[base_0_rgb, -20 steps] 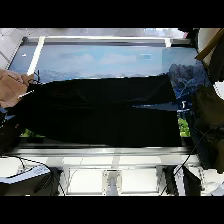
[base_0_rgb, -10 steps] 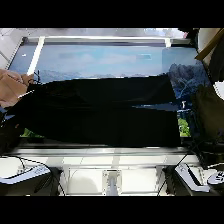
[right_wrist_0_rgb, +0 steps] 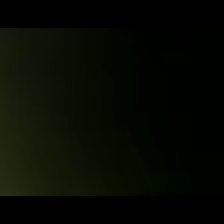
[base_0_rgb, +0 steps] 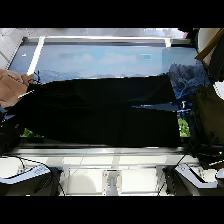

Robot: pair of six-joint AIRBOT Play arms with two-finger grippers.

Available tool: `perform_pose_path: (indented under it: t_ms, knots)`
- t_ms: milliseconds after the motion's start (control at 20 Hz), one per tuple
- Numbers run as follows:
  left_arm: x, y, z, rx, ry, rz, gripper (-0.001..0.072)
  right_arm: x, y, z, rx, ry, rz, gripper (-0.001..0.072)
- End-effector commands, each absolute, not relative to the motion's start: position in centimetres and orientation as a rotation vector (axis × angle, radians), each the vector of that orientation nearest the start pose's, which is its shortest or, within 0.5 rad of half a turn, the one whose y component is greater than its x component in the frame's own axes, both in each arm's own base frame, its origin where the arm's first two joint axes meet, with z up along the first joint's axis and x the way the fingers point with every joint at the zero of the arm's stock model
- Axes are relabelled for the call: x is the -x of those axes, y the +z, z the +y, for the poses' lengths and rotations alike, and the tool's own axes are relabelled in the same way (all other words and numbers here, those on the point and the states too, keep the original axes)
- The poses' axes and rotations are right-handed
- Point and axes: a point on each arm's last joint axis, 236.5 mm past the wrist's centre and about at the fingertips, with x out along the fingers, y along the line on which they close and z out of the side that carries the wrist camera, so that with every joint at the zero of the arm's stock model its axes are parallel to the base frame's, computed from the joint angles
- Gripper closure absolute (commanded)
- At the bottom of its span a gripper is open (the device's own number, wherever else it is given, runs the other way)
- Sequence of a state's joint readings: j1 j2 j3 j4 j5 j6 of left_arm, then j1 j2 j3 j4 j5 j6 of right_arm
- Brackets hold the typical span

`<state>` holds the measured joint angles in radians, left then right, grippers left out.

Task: Fold the clothes and pants, and hang the long-sleeved shirts on hangers.

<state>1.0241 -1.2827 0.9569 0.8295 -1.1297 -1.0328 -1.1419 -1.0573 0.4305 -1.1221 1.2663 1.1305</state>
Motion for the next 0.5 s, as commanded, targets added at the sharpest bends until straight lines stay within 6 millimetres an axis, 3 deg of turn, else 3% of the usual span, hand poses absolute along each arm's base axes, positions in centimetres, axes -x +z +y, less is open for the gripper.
perform_pose_path:
  t_ms: [0, 100, 250, 350, 450]
  knots:
    - [-30.4, -0.6, 22.1, 0.840, 0.234, 0.901, 0.0686, -16.0, -11.6, -8.2, -1.046, -0.253, 1.358, 0.0326]
    - [-30.4, -0.6, 22.1, 0.840, 0.235, 0.900, 0.0686, -17.6, -11.8, -7.8, -1.044, -0.232, 1.332, 0.0326]
    - [-30.4, -0.6, 22.1, 0.839, 0.235, 0.901, 0.0686, -17.9, -12.3, -6.7, -1.029, -0.196, 1.373, 0.0364]
    - [-30.2, -0.7, 22.2, 0.834, 0.237, 0.908, 0.0686, -18.2, -11.9, -6.2, -1.041, -0.169, 1.367, 0.0587]
    - [-30.2, -0.7, 22.2, 0.835, 0.237, 0.906, 0.0686, -18.2, -10.9, -5.4, -1.026, -0.092, 1.373, 0.0696]
